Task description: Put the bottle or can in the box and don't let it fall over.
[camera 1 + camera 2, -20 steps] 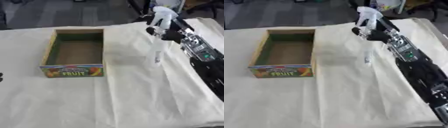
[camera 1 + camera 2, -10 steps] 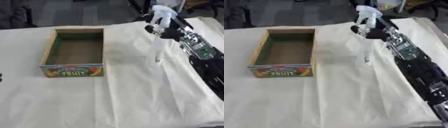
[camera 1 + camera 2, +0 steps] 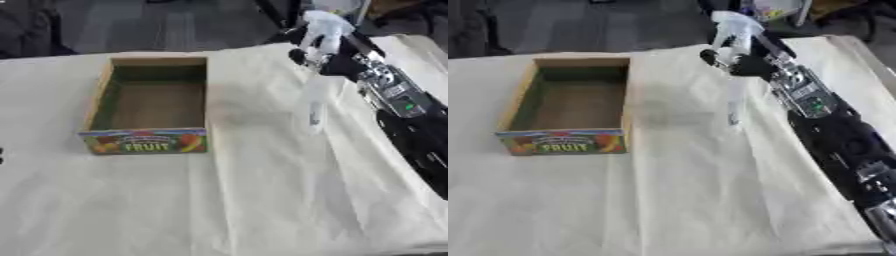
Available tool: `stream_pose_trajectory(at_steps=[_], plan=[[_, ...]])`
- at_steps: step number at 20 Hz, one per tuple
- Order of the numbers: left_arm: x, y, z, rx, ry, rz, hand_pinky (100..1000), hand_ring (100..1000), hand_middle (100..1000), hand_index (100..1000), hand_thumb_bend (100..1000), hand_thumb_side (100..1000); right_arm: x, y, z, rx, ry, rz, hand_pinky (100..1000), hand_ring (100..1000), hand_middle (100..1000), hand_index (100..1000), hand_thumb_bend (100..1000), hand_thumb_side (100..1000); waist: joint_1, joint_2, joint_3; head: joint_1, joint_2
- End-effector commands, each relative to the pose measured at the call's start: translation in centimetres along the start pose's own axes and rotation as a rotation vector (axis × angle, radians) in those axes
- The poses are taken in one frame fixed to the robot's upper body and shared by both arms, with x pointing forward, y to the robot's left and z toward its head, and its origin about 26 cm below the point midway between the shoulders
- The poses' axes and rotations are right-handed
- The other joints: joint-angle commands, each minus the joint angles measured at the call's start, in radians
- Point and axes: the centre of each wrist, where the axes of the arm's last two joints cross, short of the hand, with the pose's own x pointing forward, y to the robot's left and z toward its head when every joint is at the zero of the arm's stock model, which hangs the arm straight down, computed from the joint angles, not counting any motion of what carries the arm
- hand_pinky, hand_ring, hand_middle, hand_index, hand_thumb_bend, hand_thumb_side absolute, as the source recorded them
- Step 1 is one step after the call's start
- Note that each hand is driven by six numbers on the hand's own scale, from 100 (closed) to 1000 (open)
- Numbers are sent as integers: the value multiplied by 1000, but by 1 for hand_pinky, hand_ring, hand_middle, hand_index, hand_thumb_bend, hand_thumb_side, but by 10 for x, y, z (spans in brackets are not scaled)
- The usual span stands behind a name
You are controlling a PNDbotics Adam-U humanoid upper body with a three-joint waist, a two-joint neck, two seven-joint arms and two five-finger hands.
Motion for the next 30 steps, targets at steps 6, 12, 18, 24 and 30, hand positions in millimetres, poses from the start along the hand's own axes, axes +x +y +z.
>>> stream_pose_trajectory(at_steps=[6, 12, 18, 24, 30], plan=[[7, 1, -3, -10, -29, -9, 719, 672, 755, 840, 462, 765, 12, -13, -6, -15, -27, 29, 849, 761, 666, 959, 486, 289, -3, -11, 1, -3, -12], [7, 2, -3, -9, -28, -9, 719, 672, 755, 840, 462, 765, 16, -14, -7, -14, -37, 31, 848, 759, 666, 960, 488, 290, -3, -12, -2, -3, -11], [6, 2, -3, -9, -25, -10, 719, 672, 755, 840, 463, 765, 19, -15, -8, -15, -43, 33, 847, 757, 662, 959, 504, 287, -2, -14, -5, -3, -11], [6, 2, -3, -9, -26, -9, 719, 672, 755, 840, 463, 765, 20, -15, -8, -13, -44, 33, 847, 754, 659, 959, 504, 286, -1, -15, -5, -5, -10], [7, 1, -3, -10, -27, -10, 718, 672, 755, 840, 463, 765, 19, -13, -8, 0, -40, 28, 814, 662, 568, 896, 458, 149, -2, -13, -3, -5, -12]])
